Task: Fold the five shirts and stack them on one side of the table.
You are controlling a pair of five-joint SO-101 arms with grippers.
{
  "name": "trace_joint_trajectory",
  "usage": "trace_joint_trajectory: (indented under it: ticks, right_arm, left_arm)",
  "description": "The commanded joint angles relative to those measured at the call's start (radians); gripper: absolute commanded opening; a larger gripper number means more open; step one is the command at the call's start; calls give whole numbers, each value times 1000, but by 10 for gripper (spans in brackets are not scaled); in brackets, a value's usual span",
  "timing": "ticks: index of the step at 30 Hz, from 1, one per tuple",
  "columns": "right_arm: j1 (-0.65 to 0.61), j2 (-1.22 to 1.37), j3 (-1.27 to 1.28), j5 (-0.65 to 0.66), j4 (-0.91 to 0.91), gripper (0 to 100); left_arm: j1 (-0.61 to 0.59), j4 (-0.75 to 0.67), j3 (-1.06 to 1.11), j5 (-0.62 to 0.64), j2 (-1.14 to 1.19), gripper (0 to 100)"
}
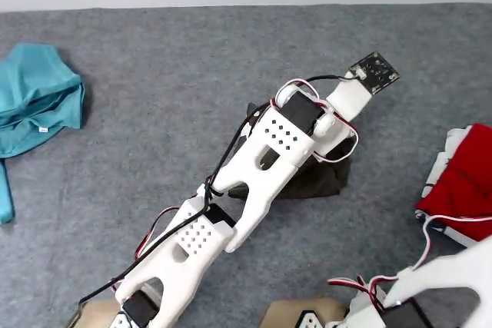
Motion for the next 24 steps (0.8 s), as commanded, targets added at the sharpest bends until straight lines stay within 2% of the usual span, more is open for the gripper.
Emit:
trace_joint_trajectory:
  ticks: [1,8,14,20,24]
  right_arm:
    - [12,-41,-40,8,38,10]
    - [7,-41,-40,8,38,10]
    - [7,-41,-40,8,38,10]
    - [7,-41,-40,8,38,10]
    - [7,-41,-40,8,38,10]
  left_arm:
    - [17,3,-56,6,-34,136]
    - [41,100,-165,2,-81,163]
    - [-46,101,-165,5,-130,152]
    - [-160,100,-36,-57,-132,16]
    - [-158,97,82,-78,-130,23]
